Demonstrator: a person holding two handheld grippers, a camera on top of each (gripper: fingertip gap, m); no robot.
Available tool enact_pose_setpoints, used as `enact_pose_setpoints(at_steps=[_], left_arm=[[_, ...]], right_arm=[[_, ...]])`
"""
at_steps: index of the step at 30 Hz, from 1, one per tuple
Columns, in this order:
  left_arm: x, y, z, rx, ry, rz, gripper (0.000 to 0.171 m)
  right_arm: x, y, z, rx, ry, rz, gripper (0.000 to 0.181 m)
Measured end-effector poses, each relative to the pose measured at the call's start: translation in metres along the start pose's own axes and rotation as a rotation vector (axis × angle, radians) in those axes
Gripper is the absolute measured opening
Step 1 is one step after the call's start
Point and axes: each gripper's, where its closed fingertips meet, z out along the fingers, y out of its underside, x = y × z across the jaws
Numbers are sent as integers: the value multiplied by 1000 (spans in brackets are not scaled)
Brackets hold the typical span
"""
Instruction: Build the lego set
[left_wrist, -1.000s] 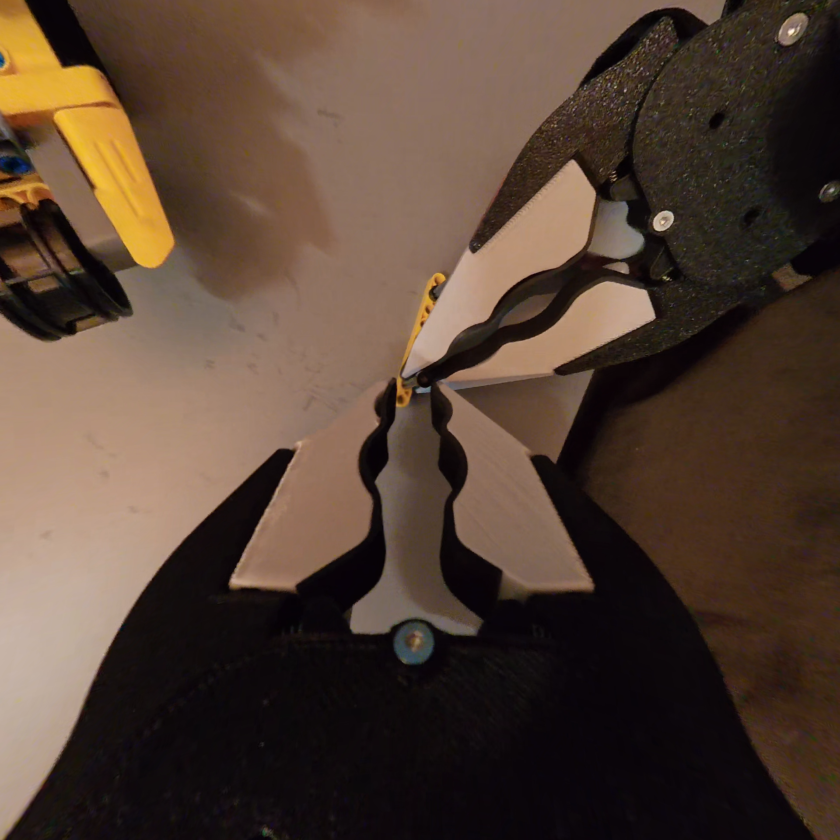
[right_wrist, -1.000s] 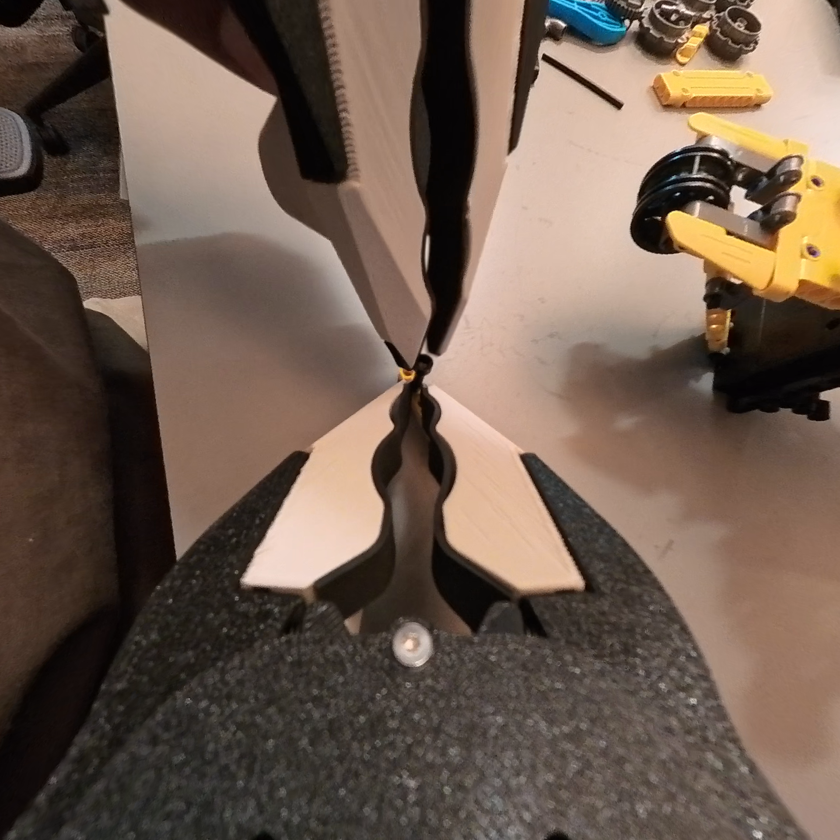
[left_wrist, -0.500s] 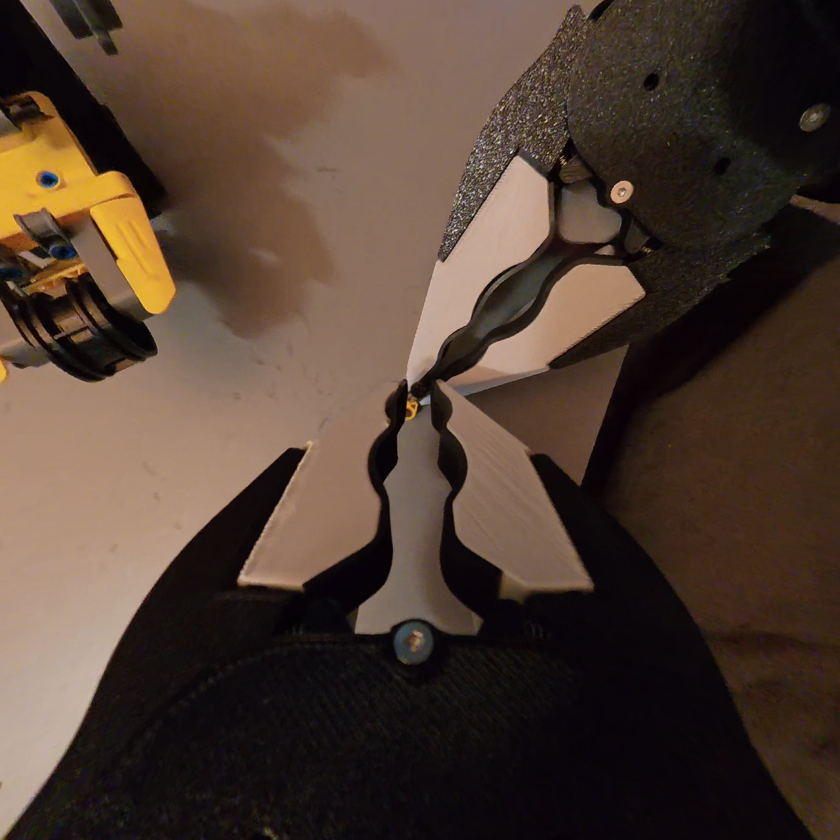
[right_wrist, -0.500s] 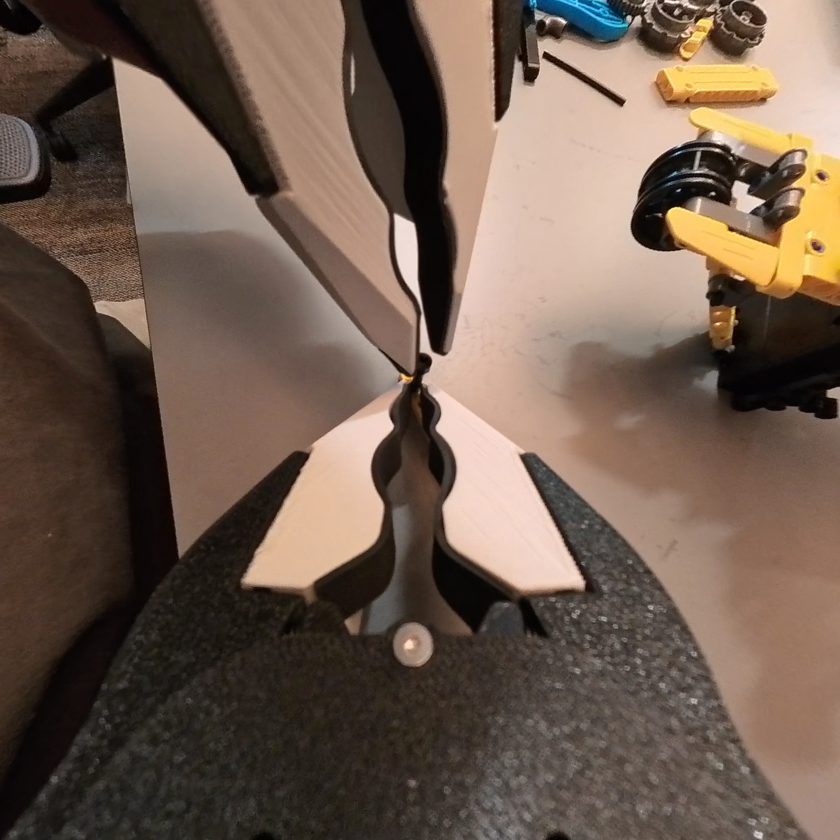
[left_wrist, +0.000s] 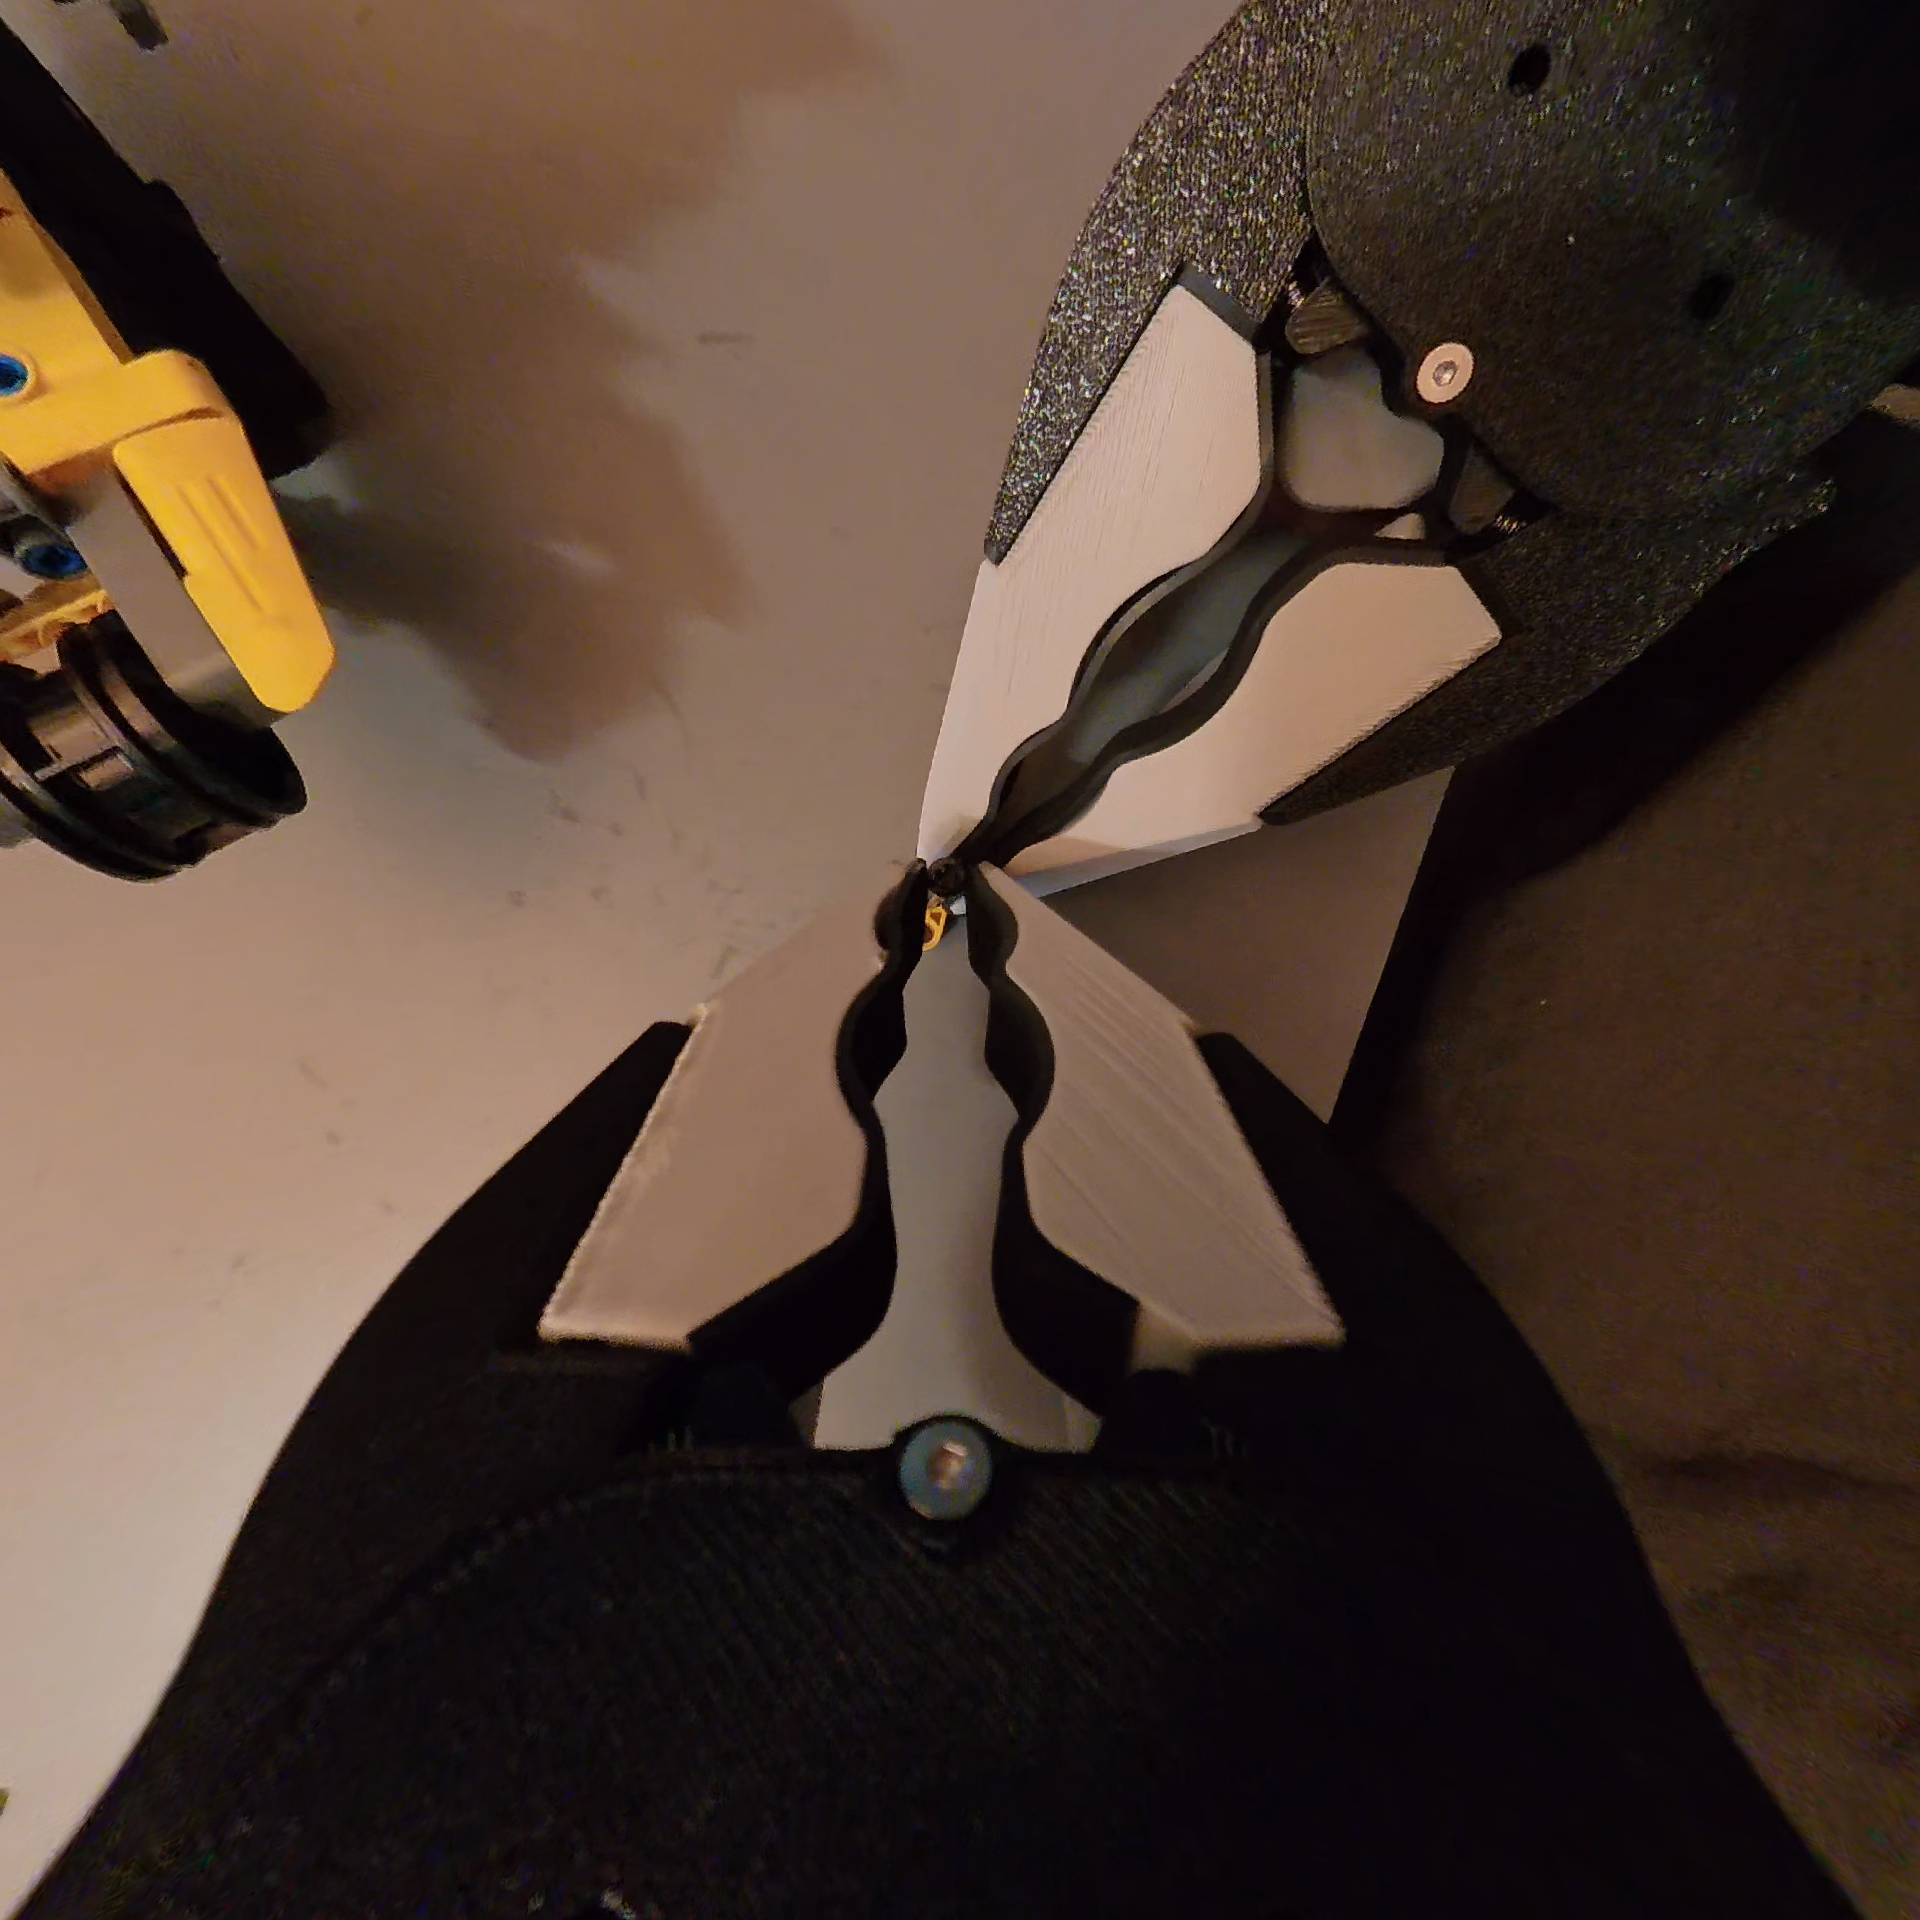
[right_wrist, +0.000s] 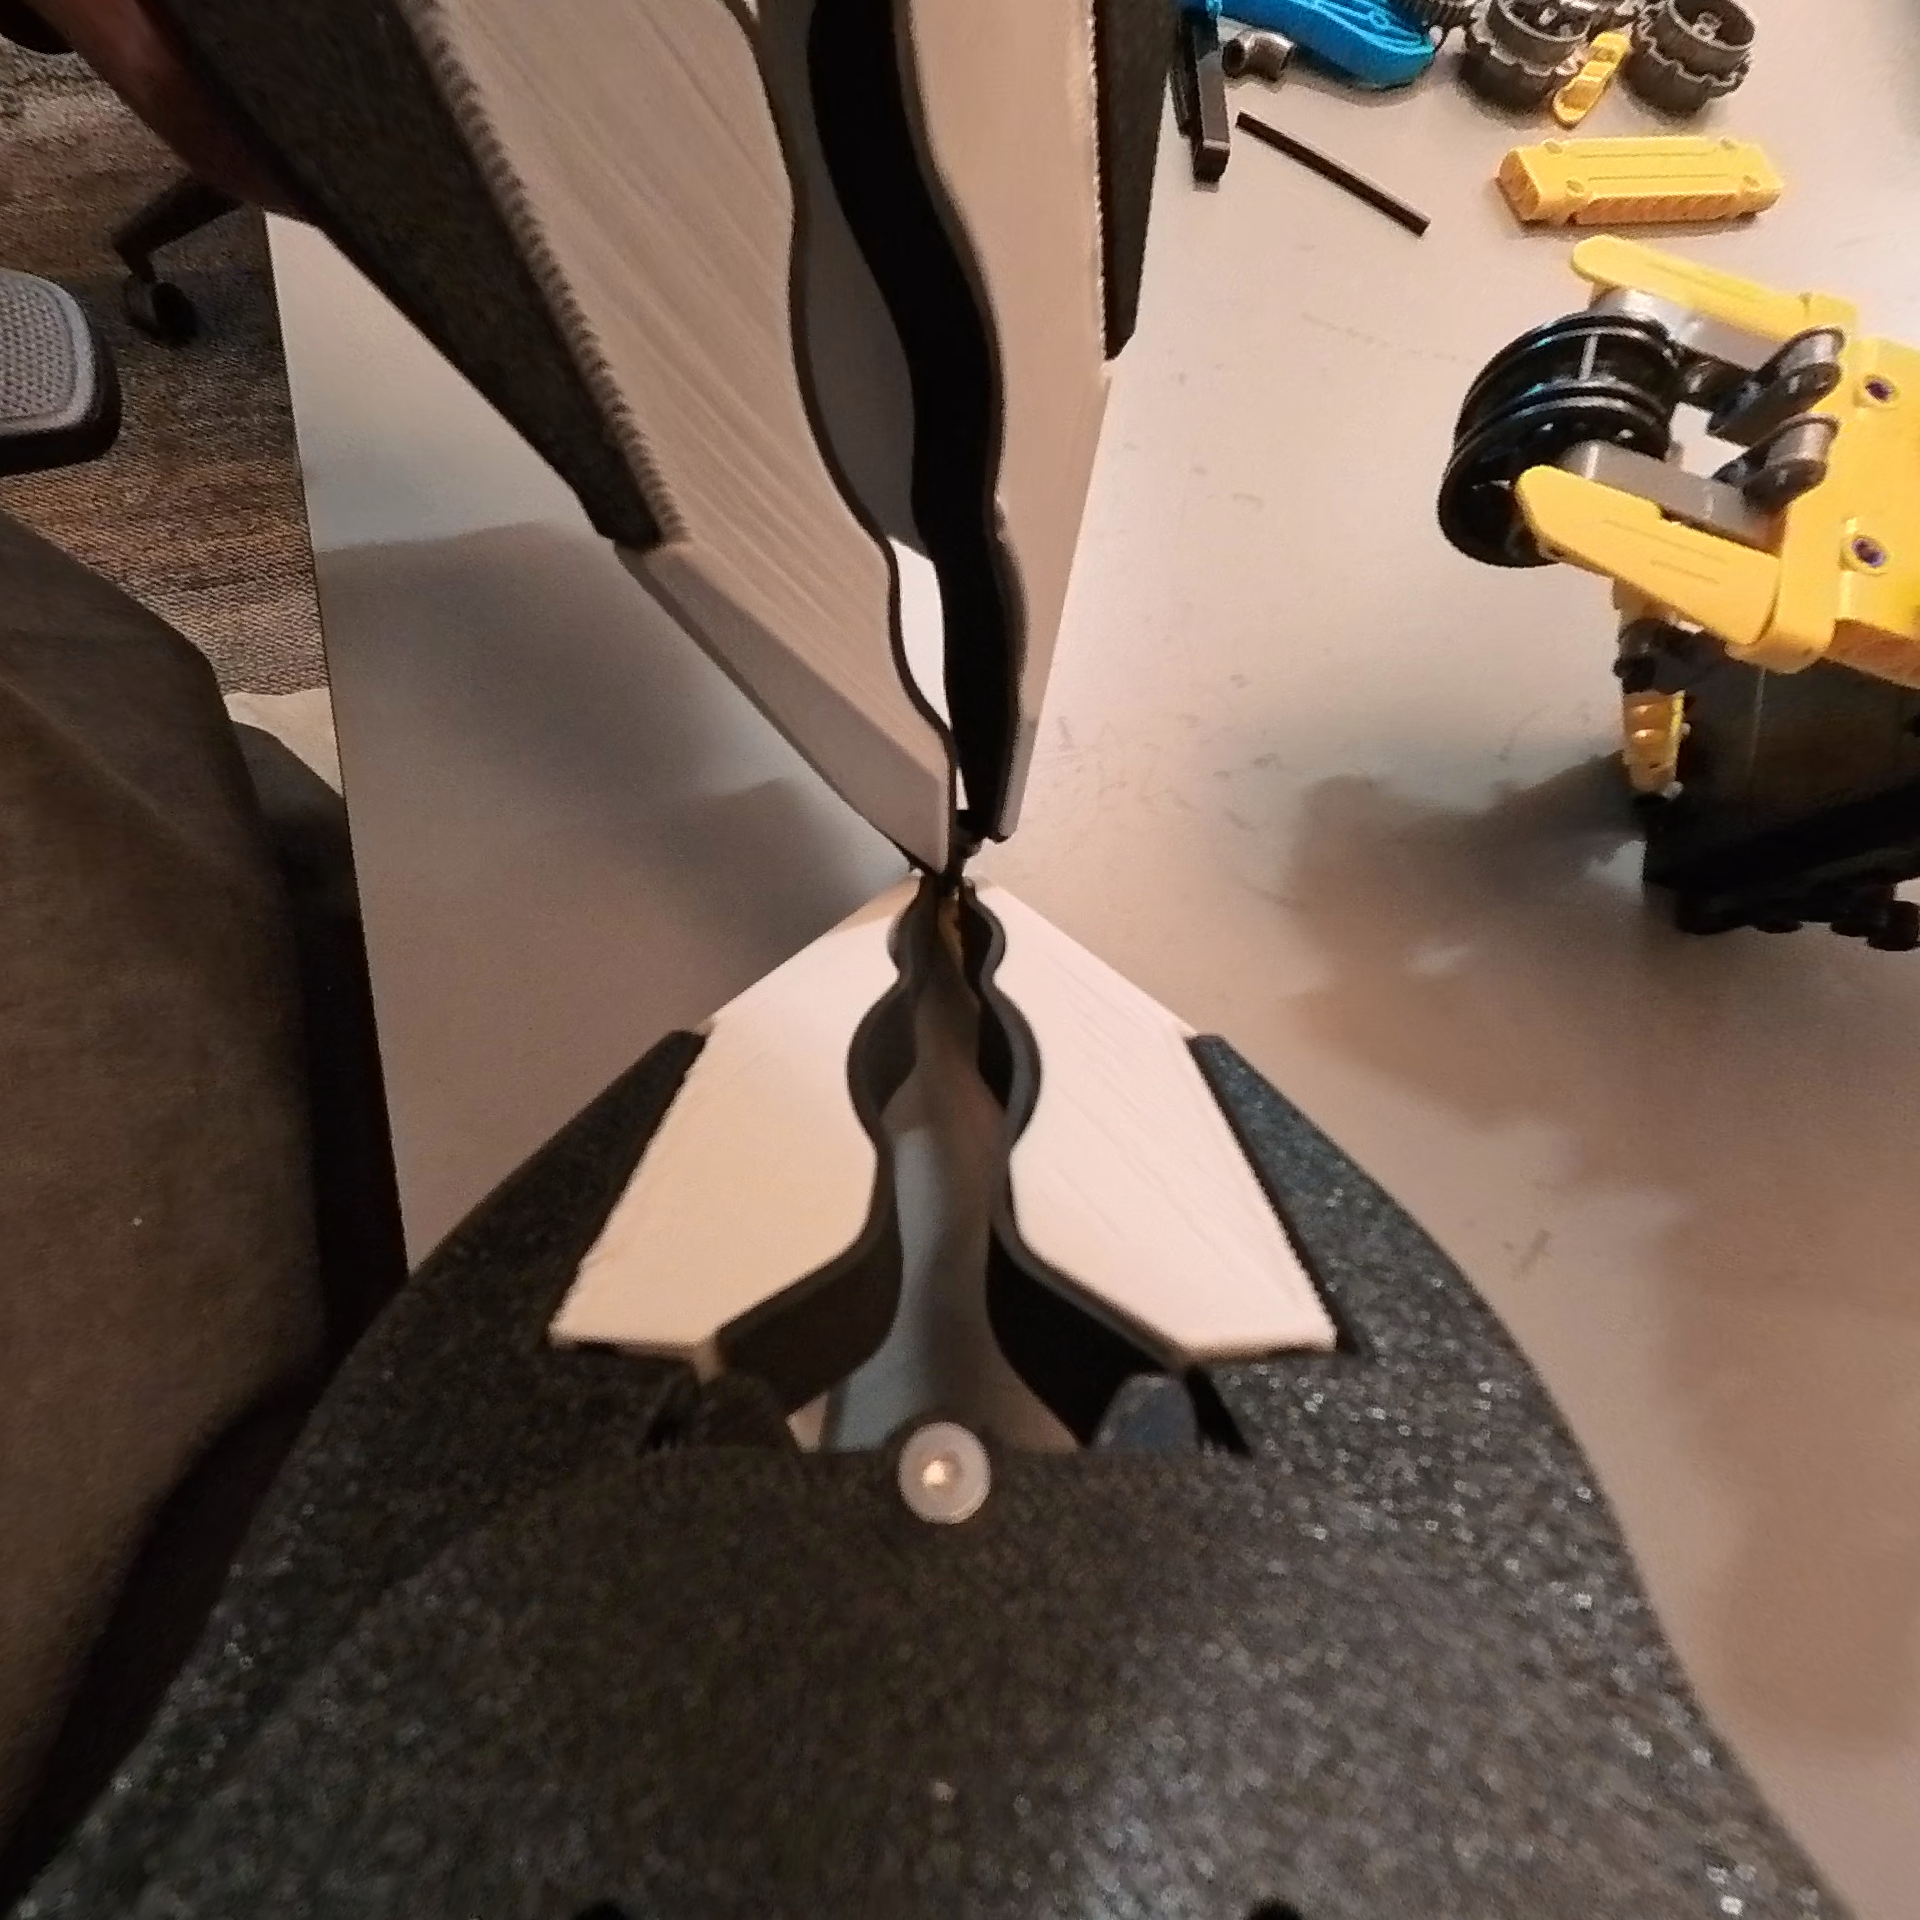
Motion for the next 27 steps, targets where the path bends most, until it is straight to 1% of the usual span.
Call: enact_pose_setpoints(at_steps=[6, 10, 11, 12, 14, 17, 20, 21, 22, 24, 25, 26, 27], left_arm=[[0, 1, 0, -39, -14, 1, 6], [-1, 1, 0, -31, -12, 11, 6], [-1, 1, 0, -29, -11, 9, 6], [-1, 2, 0, -27, -12, 11, 6], [0, 2, 0, -28, -13, 14, 6], [0, 2, 0, -31, -11, 13, 6], [1, 3, 1, -32, -10, 14, 7], [0, 5, 2, -44, -20, 16, 6], [-6, 10, 5, -76, -60, 23, 6], [-18, 25, 12, -158, -156, 54, 16], [-15, 25, 13, -149, -148, 62, 13], [-11, 19, 12, -108, -132, 51, 19], [-6, 15, 10, -75, -102, 36, 18]], right_arm=[[0, 0, 0, 0, 10, -13, 3], [1, -1, 0, 2, 28, -25, 4], [1, -1, -1, 5, 35, -32, 8], [0, -2, -2, 13, 42, -38, 17], [1, -7, -7, 51, 65, -44, 22], [2, -16, -20, 118, 90, -41, 22], [12, -21, -38, 168, 161, -40, 23], [16, -20, -44, 179, 184, -35, 23], [19, -19, -48, 185, 196, -23, 23], [22, -14, -51, 186, 192, 18, 23], [22, -11, -52, 187, 181, 40, 23], [20, -10, -52, 192, 167, 60, 24], [17, -9, -51, 198, 153, 75, 24]])
